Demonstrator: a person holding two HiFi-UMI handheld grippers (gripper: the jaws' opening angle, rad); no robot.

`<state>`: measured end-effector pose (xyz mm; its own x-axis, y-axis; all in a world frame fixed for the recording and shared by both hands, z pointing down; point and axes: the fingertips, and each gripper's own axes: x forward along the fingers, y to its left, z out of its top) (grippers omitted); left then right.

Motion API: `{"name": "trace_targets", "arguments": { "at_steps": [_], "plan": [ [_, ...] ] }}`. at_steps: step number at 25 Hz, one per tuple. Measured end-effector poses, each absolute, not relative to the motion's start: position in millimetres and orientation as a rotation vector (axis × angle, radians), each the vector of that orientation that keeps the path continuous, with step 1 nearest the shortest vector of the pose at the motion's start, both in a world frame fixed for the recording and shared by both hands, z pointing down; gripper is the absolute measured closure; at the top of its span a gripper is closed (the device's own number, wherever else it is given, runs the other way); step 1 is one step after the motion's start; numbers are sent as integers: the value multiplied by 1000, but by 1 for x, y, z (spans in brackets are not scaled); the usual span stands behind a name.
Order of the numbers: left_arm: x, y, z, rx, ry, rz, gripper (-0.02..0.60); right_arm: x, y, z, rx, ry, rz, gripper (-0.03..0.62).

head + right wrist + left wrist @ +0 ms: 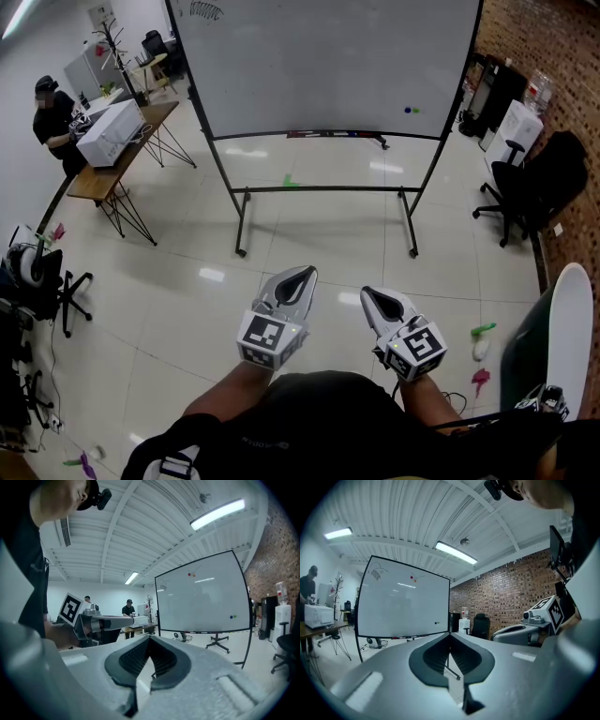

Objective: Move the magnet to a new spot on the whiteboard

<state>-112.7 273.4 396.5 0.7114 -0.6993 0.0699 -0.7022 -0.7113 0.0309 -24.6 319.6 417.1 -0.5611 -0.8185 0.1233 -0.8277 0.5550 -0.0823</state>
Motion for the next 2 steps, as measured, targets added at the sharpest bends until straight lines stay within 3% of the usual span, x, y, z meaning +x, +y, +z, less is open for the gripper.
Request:
{"name": "trace_targets", "arguments": {
  "at_steps": [2],
  "plan": [
    [-111,273,397,2856,-1164,84,565,-23,319,419,1438,-2700,199,594]
  ]
}}
